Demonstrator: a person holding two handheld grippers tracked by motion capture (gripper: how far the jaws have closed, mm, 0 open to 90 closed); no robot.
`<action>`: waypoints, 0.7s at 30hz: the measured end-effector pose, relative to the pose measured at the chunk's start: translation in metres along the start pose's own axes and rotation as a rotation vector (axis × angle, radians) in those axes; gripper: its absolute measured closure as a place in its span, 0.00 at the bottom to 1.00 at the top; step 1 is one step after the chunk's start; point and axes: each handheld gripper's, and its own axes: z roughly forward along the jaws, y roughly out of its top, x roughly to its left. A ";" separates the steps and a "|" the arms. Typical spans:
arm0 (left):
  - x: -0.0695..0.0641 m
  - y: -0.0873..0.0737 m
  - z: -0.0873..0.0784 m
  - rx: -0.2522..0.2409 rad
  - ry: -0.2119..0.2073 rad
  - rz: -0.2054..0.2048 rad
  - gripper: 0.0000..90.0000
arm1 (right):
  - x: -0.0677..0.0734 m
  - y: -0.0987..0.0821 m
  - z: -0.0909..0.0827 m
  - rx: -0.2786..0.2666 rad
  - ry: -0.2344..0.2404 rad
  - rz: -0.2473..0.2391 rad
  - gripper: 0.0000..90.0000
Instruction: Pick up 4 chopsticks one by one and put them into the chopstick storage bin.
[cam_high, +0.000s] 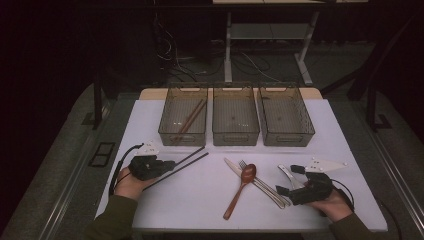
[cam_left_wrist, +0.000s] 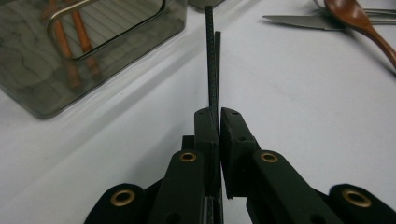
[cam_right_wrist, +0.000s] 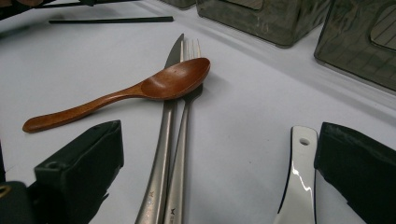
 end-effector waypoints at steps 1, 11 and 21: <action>-0.001 0.001 -0.001 -0.001 -0.001 0.005 0.95 | 0.000 0.000 0.000 0.000 0.000 0.000 0.01; -0.012 0.010 0.000 -0.010 -0.020 0.008 0.95 | 0.000 0.000 0.000 0.001 -0.001 0.001 0.01; -0.020 0.021 -0.001 -0.029 -0.035 0.029 0.95 | 0.000 0.000 0.000 0.001 -0.002 0.004 0.01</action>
